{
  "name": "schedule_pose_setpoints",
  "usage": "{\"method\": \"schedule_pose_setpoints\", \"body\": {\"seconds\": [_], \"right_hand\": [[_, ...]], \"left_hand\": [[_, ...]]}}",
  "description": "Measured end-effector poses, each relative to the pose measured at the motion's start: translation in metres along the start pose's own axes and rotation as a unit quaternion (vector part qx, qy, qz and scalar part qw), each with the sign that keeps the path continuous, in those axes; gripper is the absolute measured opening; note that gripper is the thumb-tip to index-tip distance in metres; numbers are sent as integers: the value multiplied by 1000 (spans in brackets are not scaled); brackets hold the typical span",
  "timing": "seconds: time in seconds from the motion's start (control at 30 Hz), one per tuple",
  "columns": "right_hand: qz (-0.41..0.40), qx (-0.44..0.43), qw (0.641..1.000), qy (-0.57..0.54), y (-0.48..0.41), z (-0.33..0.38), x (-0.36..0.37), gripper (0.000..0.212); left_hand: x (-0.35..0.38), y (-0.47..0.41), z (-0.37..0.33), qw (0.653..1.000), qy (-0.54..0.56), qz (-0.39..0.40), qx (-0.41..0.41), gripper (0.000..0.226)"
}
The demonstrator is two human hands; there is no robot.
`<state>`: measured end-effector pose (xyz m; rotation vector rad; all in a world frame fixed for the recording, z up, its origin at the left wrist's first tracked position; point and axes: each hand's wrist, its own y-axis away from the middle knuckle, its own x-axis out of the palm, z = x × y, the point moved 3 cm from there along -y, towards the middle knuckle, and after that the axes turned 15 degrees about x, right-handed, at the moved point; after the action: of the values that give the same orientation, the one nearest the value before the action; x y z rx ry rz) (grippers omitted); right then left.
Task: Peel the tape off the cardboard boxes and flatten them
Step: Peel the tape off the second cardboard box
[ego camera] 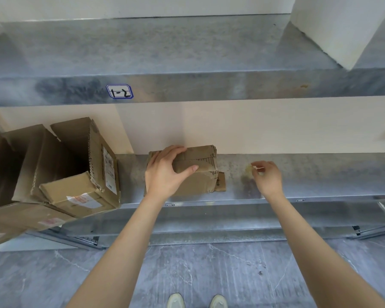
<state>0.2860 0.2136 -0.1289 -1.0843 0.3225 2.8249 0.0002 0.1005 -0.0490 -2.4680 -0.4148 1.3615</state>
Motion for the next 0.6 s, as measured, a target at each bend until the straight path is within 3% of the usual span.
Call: {"method": "schedule_pose_setpoints", "body": {"seconds": [0.2,0.6], "right_hand": [[-4,17,999,-34,5,-2,-3,10],[-9,-7,1000,-25,14,15,-6,16]], "left_hand": [[0,0,0,1000,-5,2,4,57],[-1,1,0,1000,-1,0,5,57]]}}
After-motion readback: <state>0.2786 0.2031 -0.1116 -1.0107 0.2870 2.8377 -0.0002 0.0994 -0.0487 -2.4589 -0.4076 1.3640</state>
